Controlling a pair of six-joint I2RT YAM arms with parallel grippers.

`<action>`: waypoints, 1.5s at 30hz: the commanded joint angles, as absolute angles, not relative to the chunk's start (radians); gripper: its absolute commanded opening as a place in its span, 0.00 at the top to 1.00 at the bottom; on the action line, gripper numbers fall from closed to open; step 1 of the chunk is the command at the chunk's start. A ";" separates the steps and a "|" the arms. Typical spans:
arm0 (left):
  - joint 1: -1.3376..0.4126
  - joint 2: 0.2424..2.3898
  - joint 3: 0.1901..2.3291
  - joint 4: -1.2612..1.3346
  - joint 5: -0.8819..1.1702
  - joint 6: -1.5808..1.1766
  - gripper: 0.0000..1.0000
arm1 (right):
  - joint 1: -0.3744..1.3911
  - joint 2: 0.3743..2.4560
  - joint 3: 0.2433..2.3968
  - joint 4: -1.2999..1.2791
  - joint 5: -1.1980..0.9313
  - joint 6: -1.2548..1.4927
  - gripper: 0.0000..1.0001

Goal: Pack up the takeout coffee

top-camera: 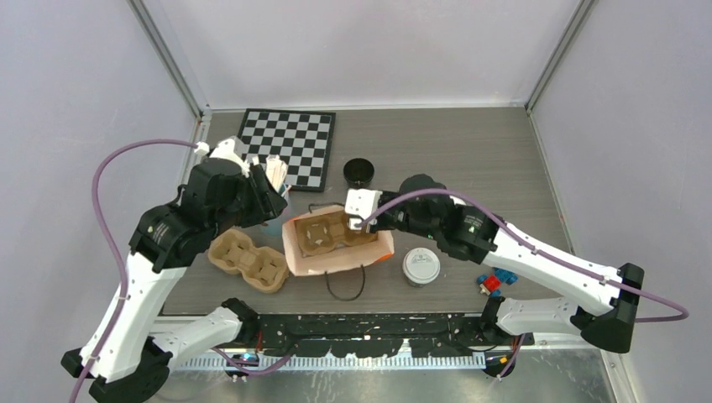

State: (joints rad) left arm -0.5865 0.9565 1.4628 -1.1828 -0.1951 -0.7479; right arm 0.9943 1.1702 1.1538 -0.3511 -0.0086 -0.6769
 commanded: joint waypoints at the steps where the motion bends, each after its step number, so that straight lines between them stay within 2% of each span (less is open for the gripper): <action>1: -0.581 0.899 1.464 -1.120 -0.258 -0.720 0.49 | 1.066 1.100 1.141 -0.234 0.144 -0.708 1.00; 15: -0.580 0.892 1.427 -1.124 -0.268 -0.724 0.49 | 1.110 1.133 1.194 -0.362 0.202 -0.546 1.00; 23: -0.580 0.860 1.419 -1.144 -0.060 -0.715 0.44 | 1.112 1.130 1.172 -0.349 0.256 -0.504 1.00; 27: -0.579 0.810 1.316 -1.089 0.009 -0.716 0.42 | 1.112 1.135 1.170 -0.348 0.287 -0.471 1.00; 32: -0.580 0.770 1.180 -0.993 0.024 -0.747 0.46 | 1.112 1.110 1.137 -0.324 0.302 -0.461 1.00; 45: -0.579 0.783 1.124 -0.915 0.022 -0.675 0.52 | 1.112 1.073 1.103 -0.328 0.285 -0.400 1.00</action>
